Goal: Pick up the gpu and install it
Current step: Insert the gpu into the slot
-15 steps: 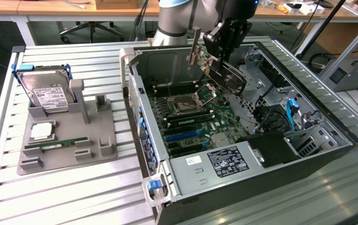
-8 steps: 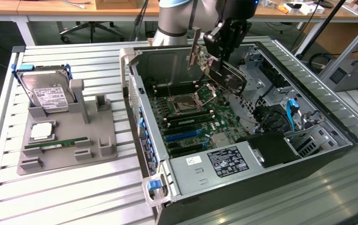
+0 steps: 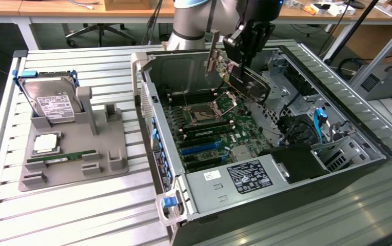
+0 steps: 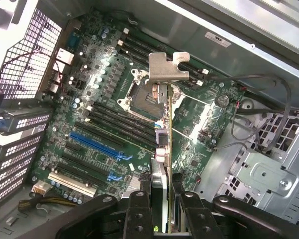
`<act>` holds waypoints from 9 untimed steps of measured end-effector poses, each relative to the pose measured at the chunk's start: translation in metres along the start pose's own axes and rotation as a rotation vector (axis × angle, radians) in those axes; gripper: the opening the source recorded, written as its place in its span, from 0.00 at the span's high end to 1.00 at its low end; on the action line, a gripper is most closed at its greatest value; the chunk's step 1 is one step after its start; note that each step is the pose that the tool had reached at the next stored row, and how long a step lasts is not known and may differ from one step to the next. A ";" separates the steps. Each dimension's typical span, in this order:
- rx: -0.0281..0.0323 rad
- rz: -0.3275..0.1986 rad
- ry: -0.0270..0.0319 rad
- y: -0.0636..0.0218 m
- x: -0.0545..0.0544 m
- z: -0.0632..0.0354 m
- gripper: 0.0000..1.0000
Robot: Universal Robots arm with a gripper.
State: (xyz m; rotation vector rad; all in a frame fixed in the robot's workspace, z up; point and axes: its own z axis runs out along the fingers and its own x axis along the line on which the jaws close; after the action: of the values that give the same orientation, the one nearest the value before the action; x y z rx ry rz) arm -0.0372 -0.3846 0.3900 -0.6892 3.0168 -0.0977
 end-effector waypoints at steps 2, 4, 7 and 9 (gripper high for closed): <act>-0.0001 -0.004 -0.0002 0.0000 0.000 0.0000 0.73; -0.0002 -0.007 -0.0005 0.0000 0.000 0.0000 0.73; -0.0004 -0.015 -0.0011 0.0000 0.000 0.0000 0.73; -0.0005 -0.018 -0.0013 0.0000 0.000 0.0000 0.73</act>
State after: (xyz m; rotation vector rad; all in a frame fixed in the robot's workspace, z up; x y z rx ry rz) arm -0.0372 -0.3846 0.3900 -0.7168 3.0097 -0.0971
